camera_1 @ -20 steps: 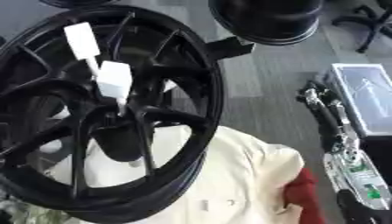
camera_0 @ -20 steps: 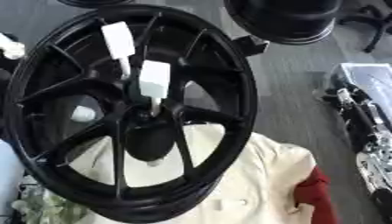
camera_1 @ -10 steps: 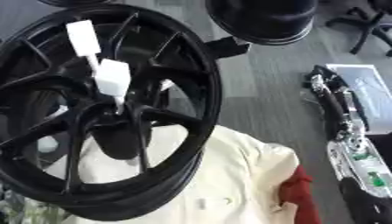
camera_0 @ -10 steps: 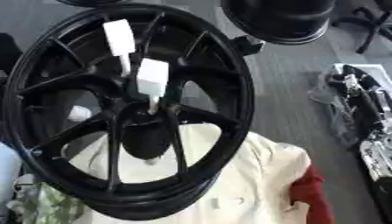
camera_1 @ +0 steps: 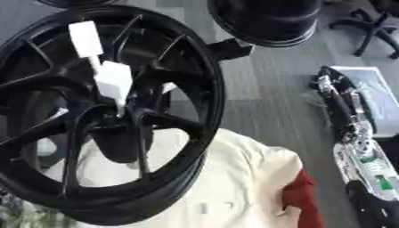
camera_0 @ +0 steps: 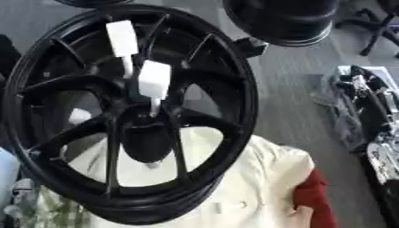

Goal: Pull the pin out of the wheel hub.

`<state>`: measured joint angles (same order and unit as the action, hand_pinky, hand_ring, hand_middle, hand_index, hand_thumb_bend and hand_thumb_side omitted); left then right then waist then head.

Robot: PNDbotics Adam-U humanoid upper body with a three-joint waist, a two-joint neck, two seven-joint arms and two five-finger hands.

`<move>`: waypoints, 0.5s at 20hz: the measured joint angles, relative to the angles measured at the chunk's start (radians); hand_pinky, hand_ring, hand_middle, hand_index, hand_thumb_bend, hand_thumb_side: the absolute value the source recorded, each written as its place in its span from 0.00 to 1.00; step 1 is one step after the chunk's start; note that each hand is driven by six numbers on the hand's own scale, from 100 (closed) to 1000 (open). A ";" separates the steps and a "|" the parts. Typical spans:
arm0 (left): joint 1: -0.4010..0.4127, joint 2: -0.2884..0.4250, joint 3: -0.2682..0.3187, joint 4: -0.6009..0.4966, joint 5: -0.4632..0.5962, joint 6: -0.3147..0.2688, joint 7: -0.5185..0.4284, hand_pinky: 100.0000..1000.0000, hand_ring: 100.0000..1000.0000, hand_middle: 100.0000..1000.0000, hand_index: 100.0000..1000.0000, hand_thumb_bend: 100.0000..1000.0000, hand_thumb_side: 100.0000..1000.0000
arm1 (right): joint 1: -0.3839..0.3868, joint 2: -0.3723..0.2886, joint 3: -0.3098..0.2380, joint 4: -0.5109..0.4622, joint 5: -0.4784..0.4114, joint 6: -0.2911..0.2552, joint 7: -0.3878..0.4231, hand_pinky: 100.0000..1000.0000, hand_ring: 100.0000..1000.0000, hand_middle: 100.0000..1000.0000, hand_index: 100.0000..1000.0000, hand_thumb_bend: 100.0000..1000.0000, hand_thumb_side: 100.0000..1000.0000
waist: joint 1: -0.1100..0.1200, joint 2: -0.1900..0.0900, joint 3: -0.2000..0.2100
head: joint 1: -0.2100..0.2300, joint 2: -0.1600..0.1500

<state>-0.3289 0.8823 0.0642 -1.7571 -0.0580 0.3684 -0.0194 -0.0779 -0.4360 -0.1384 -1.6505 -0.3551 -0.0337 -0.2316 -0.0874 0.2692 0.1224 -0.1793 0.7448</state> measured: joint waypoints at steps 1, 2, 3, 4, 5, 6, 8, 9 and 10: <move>0.007 -0.026 0.010 -0.029 0.057 -0.017 0.077 0.77 0.66 0.66 0.70 0.21 0.58 | 0.000 0.000 -0.002 0.000 -0.001 0.000 -0.001 0.94 0.74 0.66 0.83 0.00 0.48 | -0.002 0.000 0.001 | 0.003 0.000; 0.015 -0.055 0.016 -0.055 0.116 -0.040 0.153 0.77 0.66 0.66 0.70 0.22 0.58 | -0.001 0.000 -0.003 -0.001 -0.001 0.000 -0.002 0.94 0.74 0.66 0.83 0.00 0.48 | -0.003 0.000 0.001 | 0.007 0.000; 0.025 -0.087 0.020 -0.081 0.173 -0.066 0.222 0.77 0.66 0.66 0.70 0.22 0.58 | -0.001 0.000 -0.003 -0.001 -0.002 0.000 -0.003 0.94 0.74 0.66 0.83 0.00 0.48 | -0.003 0.000 0.001 | 0.012 -0.001; 0.034 -0.120 0.021 -0.102 0.224 -0.092 0.281 0.78 0.66 0.66 0.70 0.26 0.58 | -0.002 0.000 -0.003 -0.002 -0.002 0.000 -0.004 0.94 0.74 0.65 0.83 0.00 0.48 | -0.004 0.000 0.001 | 0.016 -0.001; 0.045 -0.156 0.021 -0.119 0.272 -0.118 0.329 0.78 0.66 0.66 0.70 0.28 0.58 | -0.003 0.000 -0.003 -0.003 -0.002 0.000 -0.005 0.94 0.74 0.65 0.83 0.00 0.48 | -0.005 0.000 0.001 | 0.020 -0.002; 0.057 -0.195 0.021 -0.132 0.315 -0.145 0.369 0.78 0.66 0.66 0.71 0.29 0.59 | -0.007 0.000 -0.003 -0.003 -0.003 0.000 -0.005 0.94 0.74 0.65 0.83 0.00 0.48 | -0.007 0.000 0.001 | 0.023 -0.004; 0.081 -0.268 0.018 -0.140 0.389 -0.194 0.423 0.79 0.67 0.67 0.71 0.32 0.60 | -0.013 0.001 -0.003 -0.005 -0.006 0.000 -0.006 0.94 0.74 0.65 0.83 0.00 0.48 | -0.010 0.000 0.001 | 0.029 -0.008; 0.089 -0.297 0.016 -0.140 0.421 -0.213 0.437 0.79 0.68 0.68 0.72 0.34 0.60 | -0.016 0.001 -0.003 -0.005 -0.007 0.000 -0.006 0.94 0.74 0.65 0.83 0.00 0.48 | -0.011 0.000 0.001 | 0.030 -0.008; 0.096 -0.320 0.012 -0.136 0.445 -0.229 0.443 0.79 0.68 0.68 0.72 0.34 0.60 | -0.018 0.001 -0.003 -0.005 -0.009 0.000 -0.006 0.94 0.74 0.65 0.83 0.00 0.48 | -0.011 0.000 0.001 | 0.031 -0.009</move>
